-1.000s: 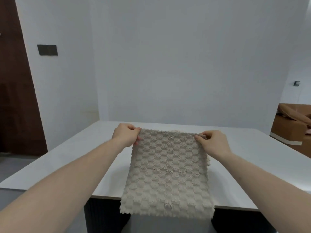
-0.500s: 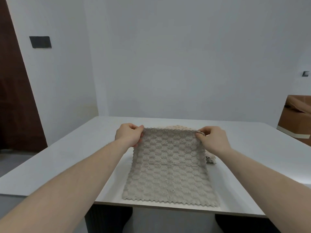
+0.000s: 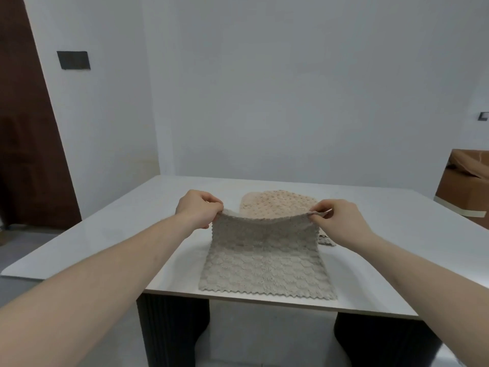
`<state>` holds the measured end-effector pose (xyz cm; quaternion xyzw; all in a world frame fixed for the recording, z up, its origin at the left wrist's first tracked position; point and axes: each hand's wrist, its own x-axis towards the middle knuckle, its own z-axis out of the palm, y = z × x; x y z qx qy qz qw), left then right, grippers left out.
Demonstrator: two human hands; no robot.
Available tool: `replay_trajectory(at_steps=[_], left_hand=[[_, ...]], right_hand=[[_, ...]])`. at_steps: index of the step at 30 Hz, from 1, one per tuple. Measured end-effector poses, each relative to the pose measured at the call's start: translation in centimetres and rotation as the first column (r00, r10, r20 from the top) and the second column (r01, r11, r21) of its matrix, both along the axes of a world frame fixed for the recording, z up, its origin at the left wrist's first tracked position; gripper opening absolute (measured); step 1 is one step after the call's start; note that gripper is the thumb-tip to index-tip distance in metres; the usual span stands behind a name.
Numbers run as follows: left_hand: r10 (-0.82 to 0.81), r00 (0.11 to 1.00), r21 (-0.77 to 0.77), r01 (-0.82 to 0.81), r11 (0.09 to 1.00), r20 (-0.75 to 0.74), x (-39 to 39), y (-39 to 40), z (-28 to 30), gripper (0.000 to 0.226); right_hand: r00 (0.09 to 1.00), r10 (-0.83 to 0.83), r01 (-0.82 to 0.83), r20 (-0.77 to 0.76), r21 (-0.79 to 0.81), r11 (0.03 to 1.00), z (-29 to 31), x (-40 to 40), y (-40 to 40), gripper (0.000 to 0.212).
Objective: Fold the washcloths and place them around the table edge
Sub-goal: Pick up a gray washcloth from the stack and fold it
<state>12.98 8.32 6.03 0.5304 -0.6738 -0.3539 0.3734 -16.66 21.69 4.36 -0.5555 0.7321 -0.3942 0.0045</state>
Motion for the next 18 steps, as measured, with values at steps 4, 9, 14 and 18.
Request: replay_trajectory(at_steps=[4, 9, 14, 18], left_hand=[[-0.040, 0.986, -0.092, 0.055, 0.994, 0.162, 1.6, 1.7, -1.4, 0.013], [-0.050, 0.933, -0.220, 0.136, 0.966, 0.357, 3.2, 4.2, -3.6, 0.013], [-0.048, 0.905, -0.247, 0.166, 0.955, 0.423, 4.1, 6.0, -4.8, 0.009], [-0.049, 0.905, -0.224, 0.157, 0.962, 0.422, 4.5, 6.7, -5.6, 0.005]], right_hand=[[0.997, 0.046, -0.045, -0.061, 0.022, 0.999, -0.4, 1.0, 2.7, 0.009], [0.986, 0.084, -0.076, -0.147, 0.055, 0.996, -1.6, 1.8, 5.1, 0.014], [0.978, 0.136, -0.122, -0.157, 0.098, 0.988, -3.0, 1.9, 6.8, 0.018], [0.969, 0.173, -0.153, -0.178, 0.122, 0.981, -3.8, 2.3, 7.9, 0.019]])
